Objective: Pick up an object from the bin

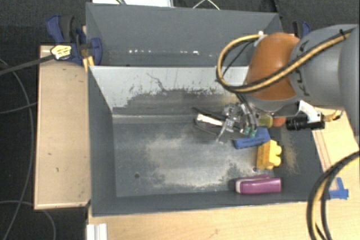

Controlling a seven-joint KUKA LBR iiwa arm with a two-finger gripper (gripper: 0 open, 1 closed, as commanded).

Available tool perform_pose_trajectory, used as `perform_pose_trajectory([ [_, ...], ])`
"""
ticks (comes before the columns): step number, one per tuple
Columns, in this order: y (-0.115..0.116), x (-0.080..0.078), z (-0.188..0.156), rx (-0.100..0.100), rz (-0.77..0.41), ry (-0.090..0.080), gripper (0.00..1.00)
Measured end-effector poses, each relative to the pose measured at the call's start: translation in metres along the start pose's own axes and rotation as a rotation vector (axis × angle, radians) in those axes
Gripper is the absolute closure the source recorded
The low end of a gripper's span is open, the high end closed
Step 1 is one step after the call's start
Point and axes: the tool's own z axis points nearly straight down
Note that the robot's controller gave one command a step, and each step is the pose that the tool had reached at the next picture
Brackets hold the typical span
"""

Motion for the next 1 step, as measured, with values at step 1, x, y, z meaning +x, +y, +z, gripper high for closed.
perform_pose_trajectory([
  [1,0.0002,-0.0006,-0.0123,-0.001,-0.001,-0.003,1.0],
])
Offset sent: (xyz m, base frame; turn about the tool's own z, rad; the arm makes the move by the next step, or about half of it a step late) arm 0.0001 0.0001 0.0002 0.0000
